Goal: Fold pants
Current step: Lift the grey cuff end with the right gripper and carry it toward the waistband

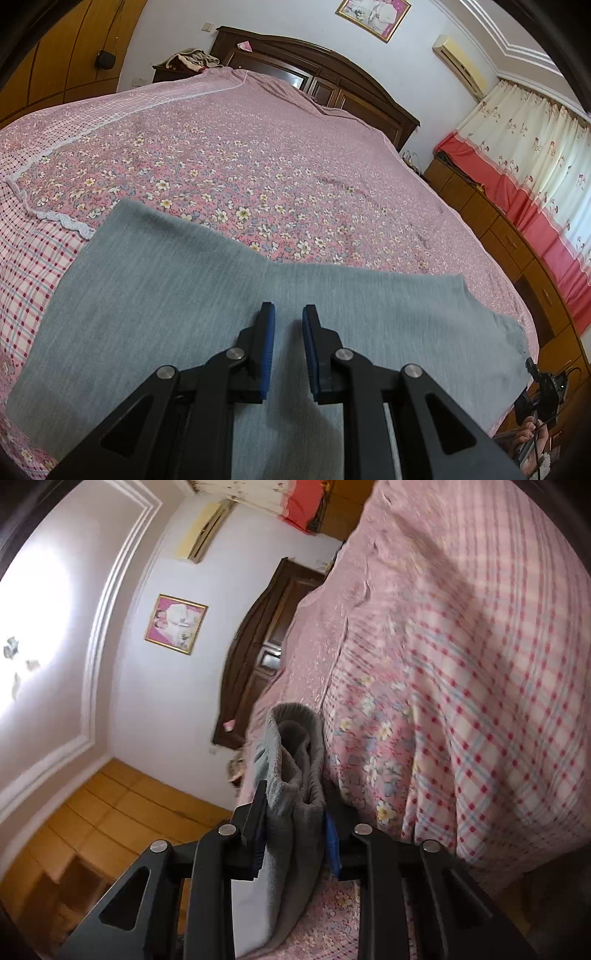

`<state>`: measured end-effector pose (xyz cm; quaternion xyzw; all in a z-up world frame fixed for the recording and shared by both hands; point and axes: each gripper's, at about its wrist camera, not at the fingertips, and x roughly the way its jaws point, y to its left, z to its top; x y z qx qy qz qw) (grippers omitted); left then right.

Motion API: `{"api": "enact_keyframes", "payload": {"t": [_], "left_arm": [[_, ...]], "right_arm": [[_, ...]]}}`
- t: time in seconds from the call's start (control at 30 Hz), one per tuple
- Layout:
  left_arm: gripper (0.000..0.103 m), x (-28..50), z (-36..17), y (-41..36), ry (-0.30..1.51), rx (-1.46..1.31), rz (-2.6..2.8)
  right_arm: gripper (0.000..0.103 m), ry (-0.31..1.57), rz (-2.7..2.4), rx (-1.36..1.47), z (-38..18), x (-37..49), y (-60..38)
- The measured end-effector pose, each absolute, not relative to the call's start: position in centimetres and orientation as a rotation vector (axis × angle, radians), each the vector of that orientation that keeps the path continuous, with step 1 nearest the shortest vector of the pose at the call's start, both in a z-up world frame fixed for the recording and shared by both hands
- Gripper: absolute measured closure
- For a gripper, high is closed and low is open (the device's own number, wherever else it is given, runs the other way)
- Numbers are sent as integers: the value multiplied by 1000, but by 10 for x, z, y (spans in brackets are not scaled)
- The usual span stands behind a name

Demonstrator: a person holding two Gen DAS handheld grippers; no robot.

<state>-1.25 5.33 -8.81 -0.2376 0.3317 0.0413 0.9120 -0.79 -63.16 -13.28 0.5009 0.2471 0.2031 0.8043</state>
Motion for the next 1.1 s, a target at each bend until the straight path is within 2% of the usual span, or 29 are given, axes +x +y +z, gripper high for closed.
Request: {"api": "enact_keyframes", "payload": {"t": [0.23, 0.57, 0.77, 1.1], "left_arm": [[87, -13, -87, 54, 688, -493, 82], [84, -20, -81, 58, 691, -493, 68], [84, -26, -79, 64, 691, -498, 61], [80, -28, -77, 64, 693, -498, 71]], "right_arm": [[81, 449, 274, 509, -38, -32, -578], [83, 396, 232, 0, 7, -53, -483], [83, 379, 220, -110, 9, -54, -457], [83, 397, 176, -76, 6, -53, -463]]}}
